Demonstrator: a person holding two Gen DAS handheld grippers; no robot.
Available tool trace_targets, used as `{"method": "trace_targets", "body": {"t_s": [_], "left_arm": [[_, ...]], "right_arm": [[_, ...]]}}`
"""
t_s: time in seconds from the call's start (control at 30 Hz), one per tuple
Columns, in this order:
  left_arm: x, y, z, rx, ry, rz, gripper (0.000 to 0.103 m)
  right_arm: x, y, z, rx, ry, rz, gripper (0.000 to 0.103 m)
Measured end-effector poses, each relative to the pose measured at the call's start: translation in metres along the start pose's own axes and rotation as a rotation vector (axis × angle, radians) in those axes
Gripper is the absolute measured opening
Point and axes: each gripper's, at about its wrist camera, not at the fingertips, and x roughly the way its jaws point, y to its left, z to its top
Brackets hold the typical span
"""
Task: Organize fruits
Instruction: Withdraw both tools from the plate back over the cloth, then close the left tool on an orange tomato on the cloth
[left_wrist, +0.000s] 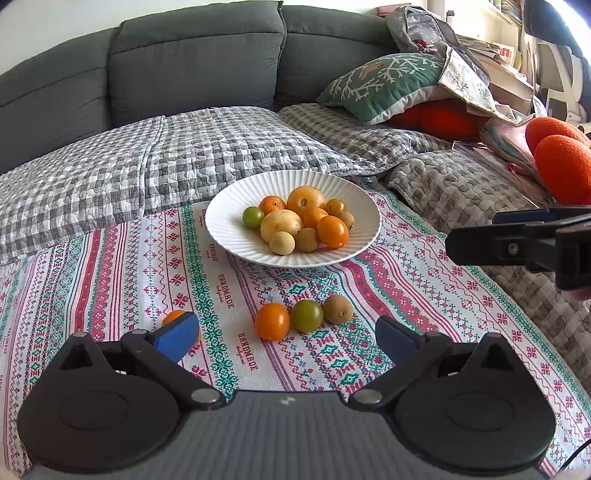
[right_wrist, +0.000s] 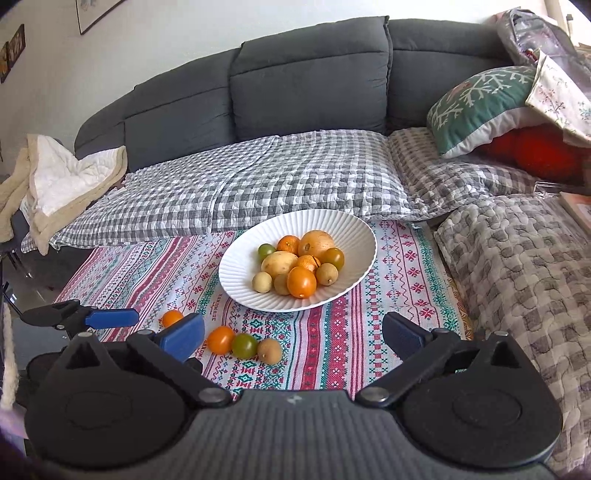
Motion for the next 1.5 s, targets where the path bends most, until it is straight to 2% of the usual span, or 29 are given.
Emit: {"method": "trace_targets", "body": {"t_s": [0.27,0.67,0.97,1.27,1.37,1.5], "left_arm": [[-0.002,0.007,-0.014,0.012,-0.003,0.018,0.094],[0.015,0.036,-0.044,0.056,0.009,0.081,0.094],[0.042,0.061,-0.050,0.003,0.006,0.127,0.091],[0.058,0.066,-0.040,-0.035,-0.016,0.138,0.069],[0.062,0.068,-0.035,-0.051,-0.023,0.141,0.059],[0.065,0.069,-0.030,-0.084,-0.017,0.127,0.033]], "right_arm": [[0.003,0.005,-0.020,-0.072,0.011,0.028,0.103],[0.023,0.015,-0.049,-0.178,0.091,-0.015,0.103],[0.051,0.027,-0.062,-0.229,0.143,-0.032,0.103],[0.074,0.035,-0.056,-0.213,0.133,0.000,0.102],[0.079,0.041,-0.052,-0.207,0.129,0.047,0.093],[0.086,0.048,-0.048,-0.184,0.149,0.114,0.072]]}}
